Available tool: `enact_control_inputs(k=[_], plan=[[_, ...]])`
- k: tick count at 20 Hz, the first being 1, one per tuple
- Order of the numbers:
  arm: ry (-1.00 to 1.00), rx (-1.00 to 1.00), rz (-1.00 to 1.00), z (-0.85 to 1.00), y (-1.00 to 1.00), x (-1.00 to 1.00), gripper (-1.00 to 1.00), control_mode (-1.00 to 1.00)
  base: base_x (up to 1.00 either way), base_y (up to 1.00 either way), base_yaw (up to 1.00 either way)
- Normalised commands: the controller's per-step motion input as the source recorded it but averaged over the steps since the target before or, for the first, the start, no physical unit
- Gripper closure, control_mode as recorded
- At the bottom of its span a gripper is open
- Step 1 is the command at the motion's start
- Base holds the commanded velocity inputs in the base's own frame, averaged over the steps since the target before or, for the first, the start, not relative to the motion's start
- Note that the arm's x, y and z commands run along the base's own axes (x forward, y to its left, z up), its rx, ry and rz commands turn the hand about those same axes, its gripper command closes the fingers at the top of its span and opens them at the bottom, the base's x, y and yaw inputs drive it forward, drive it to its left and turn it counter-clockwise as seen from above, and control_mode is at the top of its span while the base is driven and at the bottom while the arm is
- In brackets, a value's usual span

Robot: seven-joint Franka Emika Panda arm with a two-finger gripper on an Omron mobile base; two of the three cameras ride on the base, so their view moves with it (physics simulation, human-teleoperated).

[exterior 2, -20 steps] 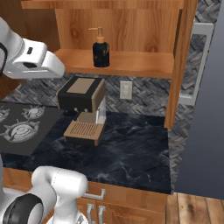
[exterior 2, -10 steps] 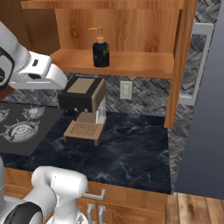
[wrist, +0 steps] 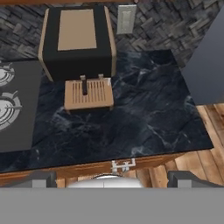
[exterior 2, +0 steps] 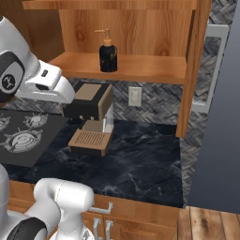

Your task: Pick up the soap dispenser and soap dispenser from the sink, and place them back in the cabinet, and close the cabinet doors.

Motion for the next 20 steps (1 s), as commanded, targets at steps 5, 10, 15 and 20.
enact_control_inputs(k=[5, 10, 15, 20], plan=[[0.0, 0.0, 0.0, -0.2, 0.0, -0.02, -1.0, -1.0, 0.0, 0.0, 0.0], [0.0, 0.0, 0.0, -0.23, 0.0, -0.05, -1.0, -1.0, 0.0, 0.0, 0.0], [0.0, 0.0, 0.0, -0.07, -0.04, -0.19, -1.0, -1.0, 0.0, 0.0, 0.0], [0.0, 0.0, 0.0, -0.01, -0.02, -0.27, -1.0, -1.0, 0.0, 0.0, 0.0]])
